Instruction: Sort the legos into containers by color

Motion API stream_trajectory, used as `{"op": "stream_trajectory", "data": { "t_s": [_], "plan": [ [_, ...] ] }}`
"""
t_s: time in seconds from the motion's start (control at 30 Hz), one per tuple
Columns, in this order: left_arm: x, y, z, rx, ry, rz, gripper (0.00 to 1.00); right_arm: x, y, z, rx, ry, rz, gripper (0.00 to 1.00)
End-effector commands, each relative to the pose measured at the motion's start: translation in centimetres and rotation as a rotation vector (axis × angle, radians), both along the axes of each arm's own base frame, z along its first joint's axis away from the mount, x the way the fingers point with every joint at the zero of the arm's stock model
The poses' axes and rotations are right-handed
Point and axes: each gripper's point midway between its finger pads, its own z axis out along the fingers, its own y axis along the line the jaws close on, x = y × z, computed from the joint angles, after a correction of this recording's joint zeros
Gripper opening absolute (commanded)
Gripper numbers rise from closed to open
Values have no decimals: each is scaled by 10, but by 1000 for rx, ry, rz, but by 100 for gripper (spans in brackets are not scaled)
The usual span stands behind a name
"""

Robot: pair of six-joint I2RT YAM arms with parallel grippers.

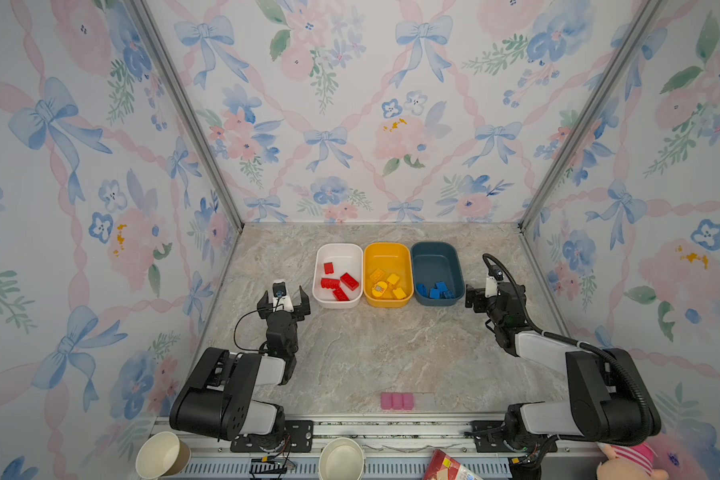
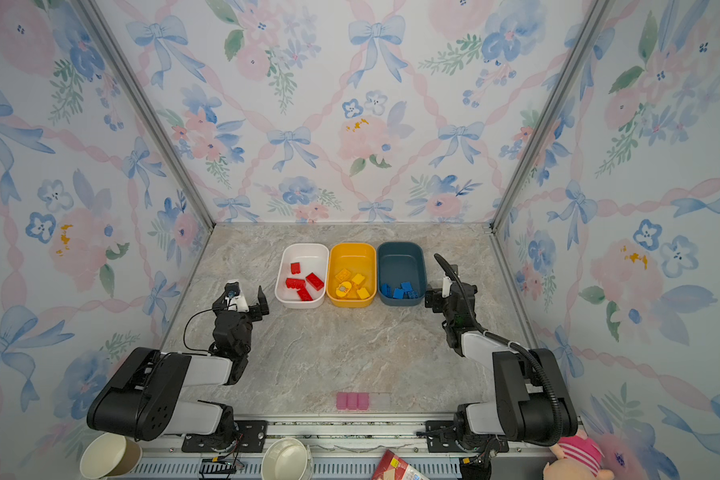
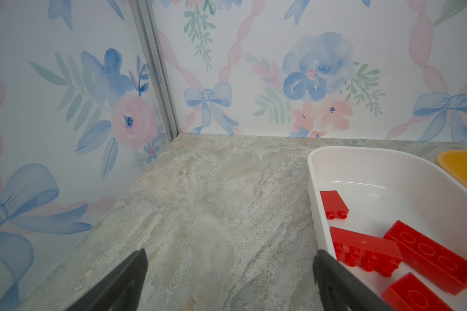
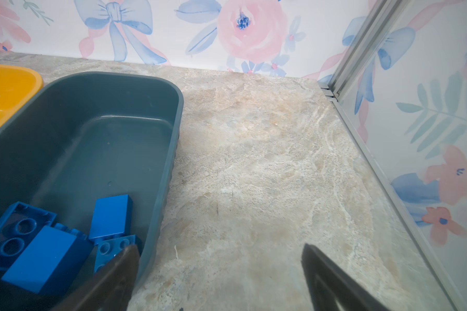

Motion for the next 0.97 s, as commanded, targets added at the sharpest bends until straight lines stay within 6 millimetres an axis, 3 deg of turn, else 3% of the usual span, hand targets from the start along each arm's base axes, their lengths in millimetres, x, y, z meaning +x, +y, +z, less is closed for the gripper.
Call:
{"op": "stream_trajectory", "data": {
  "t_s": [0.0, 0.43, 0.6, 0.93],
  "plan": [
    [0, -2, 7, -22, -50, -16, 98, -1, 3, 6, 20, -52, 28, 97],
    [4, -3, -3, -19, -34, -16, 98, 3, 4, -15, 30, -103, 23, 97],
    [5, -2, -6, -18, -30, -13, 98, 3, -7, -15, 3, -108, -66, 97],
    [5, -2, -7, -18, -28, -11, 98, 0, -8, -15, -10, -117, -84, 97]
  ]
}}
